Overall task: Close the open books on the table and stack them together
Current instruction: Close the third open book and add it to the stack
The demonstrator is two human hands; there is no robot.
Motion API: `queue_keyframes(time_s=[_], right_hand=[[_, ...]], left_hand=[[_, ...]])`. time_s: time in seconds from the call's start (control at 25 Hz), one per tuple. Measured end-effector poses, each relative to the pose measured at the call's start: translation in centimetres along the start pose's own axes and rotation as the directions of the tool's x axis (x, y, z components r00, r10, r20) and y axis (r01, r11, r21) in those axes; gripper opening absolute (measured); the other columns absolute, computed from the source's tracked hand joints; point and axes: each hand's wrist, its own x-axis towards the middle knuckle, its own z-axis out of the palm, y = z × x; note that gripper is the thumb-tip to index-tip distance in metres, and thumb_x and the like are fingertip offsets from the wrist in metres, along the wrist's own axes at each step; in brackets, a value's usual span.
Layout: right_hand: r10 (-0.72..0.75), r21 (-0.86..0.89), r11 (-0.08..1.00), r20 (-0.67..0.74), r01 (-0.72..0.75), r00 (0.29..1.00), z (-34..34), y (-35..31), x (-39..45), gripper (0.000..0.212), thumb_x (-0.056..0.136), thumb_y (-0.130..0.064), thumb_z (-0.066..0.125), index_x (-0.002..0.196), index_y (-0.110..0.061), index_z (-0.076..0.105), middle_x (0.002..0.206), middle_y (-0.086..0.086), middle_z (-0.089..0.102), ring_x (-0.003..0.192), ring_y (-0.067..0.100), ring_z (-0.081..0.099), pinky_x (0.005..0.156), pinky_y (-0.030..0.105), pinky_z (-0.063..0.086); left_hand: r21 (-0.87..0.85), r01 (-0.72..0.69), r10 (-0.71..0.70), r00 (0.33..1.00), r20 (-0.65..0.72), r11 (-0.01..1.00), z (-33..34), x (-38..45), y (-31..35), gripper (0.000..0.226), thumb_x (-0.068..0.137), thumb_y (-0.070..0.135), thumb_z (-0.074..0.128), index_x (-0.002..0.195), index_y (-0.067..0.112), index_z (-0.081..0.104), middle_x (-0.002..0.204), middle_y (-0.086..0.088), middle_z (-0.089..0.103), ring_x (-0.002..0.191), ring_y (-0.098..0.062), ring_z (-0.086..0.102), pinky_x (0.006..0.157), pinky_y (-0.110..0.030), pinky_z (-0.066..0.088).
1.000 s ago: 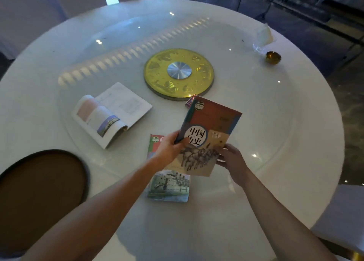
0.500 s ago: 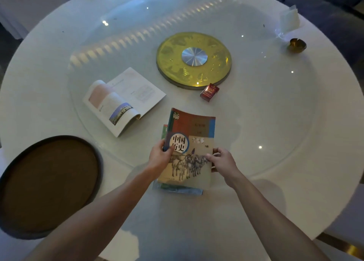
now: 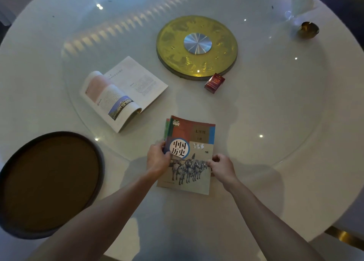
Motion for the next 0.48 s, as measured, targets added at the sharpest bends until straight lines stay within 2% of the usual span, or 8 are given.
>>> queue_keyframes(time_s=[0.08,0.2,0.24,0.36,0.48], right_hand=[[-0.018,-0.077,0.997,-0.041,0.015,0.999,0.4,0.2,0.3,0.014,0.086,-0.028,0.064,0.088,-0.014,0.069,0.09,0.003,0.076,0.087,0.028,0.073,0.08,0.053,0.063],[-0.078,-0.178,0.982,-0.093,0.06,0.993,0.7,-0.7,-0.1,0.014,0.094,-0.018,0.06,0.096,-0.01,0.072,0.094,0.005,0.074,0.09,0.028,0.07,0.079,0.042,0.058],[-0.088,-0.204,0.977,-0.1,0.066,0.991,0.9,-0.8,0.0,0.017,0.096,-0.017,0.058,0.095,-0.007,0.072,0.092,0.007,0.075,0.088,0.029,0.069,0.076,0.042,0.056],[-0.072,-0.212,0.976,-0.113,0.047,0.991,1.4,-0.9,0.3,0.023,0.094,-0.018,0.055,0.086,-0.002,0.069,0.086,0.014,0.074,0.083,0.034,0.069,0.066,0.041,0.053],[-0.061,-0.224,0.974,-0.108,0.036,0.992,1.5,-1.1,0.5,0.024,0.092,-0.019,0.055,0.08,-0.002,0.068,0.082,0.016,0.074,0.077,0.033,0.069,0.059,0.034,0.044]], left_hand=[[0.066,-0.02,0.02,1.0,0.004,0.998,-0.1,0.3,-0.3,0.033,0.082,0.013,0.064,0.113,0.025,0.067,0.103,-0.003,0.07,0.091,-0.025,0.071,0.069,-0.044,0.064],[0.176,-0.028,0.031,0.999,-0.018,0.984,-0.3,0.3,-0.2,0.024,0.087,0.016,0.064,0.109,0.024,0.063,0.11,-0.003,0.056,0.096,-0.021,0.062,0.084,-0.038,0.06],[0.187,-0.024,0.03,0.999,-0.027,0.982,-0.3,0.2,-0.3,0.022,0.088,0.015,0.064,0.11,0.02,0.065,0.111,-0.004,0.057,0.096,-0.021,0.062,0.084,-0.037,0.059],[0.118,-0.019,0.019,1.0,0.007,0.993,0.0,0.4,-1.1,0.026,0.088,0.01,0.064,0.113,0.012,0.072,0.103,-0.006,0.073,0.089,-0.022,0.07,0.069,-0.036,0.063],[0.096,0.039,-0.04,0.999,0.012,0.995,-0.1,0.6,-1.2,0.025,0.089,0.009,0.063,0.111,0.008,0.074,0.1,-0.008,0.077,0.085,-0.022,0.071,0.06,-0.029,0.058]])
